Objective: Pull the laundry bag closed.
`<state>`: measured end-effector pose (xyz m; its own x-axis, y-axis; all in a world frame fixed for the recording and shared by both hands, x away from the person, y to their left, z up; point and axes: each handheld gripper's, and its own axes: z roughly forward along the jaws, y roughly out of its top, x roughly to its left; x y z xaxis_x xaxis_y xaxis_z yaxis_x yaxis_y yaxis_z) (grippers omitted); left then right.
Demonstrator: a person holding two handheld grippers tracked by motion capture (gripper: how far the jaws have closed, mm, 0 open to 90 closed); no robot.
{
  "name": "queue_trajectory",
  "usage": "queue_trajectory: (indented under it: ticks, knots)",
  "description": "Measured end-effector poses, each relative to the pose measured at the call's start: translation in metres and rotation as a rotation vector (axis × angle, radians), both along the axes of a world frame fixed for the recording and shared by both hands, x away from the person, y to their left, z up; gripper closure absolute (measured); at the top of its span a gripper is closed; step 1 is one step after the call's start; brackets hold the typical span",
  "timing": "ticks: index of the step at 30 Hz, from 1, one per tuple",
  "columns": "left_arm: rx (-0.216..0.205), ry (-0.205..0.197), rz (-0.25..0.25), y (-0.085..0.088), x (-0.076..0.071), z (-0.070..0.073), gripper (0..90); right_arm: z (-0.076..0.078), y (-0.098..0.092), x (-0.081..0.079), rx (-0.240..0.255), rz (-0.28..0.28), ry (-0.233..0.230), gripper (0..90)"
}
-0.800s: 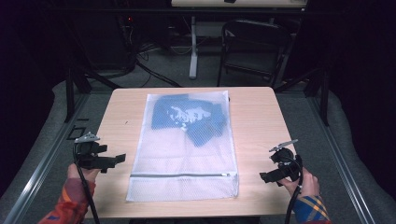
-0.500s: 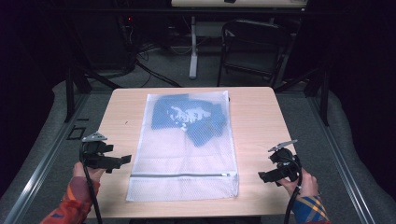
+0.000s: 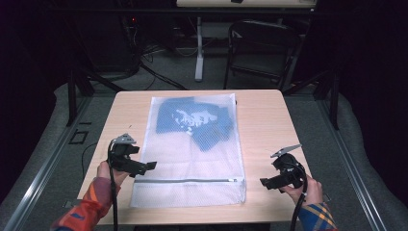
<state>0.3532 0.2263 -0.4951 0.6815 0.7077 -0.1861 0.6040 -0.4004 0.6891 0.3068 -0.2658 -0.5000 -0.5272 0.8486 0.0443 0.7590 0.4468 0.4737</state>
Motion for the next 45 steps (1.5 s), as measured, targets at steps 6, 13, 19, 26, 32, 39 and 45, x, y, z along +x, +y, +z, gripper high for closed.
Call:
queue_trajectory:
  ticks: [6, 13, 19, 26, 32, 39, 45]
  knots:
    - [0.009, -0.021, -0.034, -0.019, 0.004, 0.003, 0.0, 0.0, 0.007, -0.001, 0.031, 0.022, 0.006, 14.0]
    - [0.04, -0.006, -0.092, -0.043, 0.008, -0.003, 0.0, 0.0, 0.019, -0.001, 0.059, 0.068, -0.009, 14.3]
    - [0.044, -0.002, -0.129, -0.061, 0.01, -0.005, 0.0, 0.001, 0.03, 0.002, 0.067, 0.115, -0.001, 13.5]
    - [0.063, 0.006, -0.172, -0.081, 0.014, -0.011, 0.0, -0.002, 0.042, 0.006, 0.071, 0.139, 0.017, 12.7]
    - [0.077, 0.007, -0.197, -0.094, 0.015, -0.014, 0.0, -0.004, 0.049, 0.007, 0.068, 0.141, 0.012, 17.2]
    - [0.091, 0.003, -0.232, -0.107, 0.014, -0.018, 0.0, -0.008, 0.055, 0.01, 0.075, 0.161, 0.032, 21.5]
    - [0.087, -0.021, -0.253, -0.119, 0.014, -0.021, 0.0, -0.014, 0.062, 0.014, 0.09, 0.152, 0.058, 33.6]
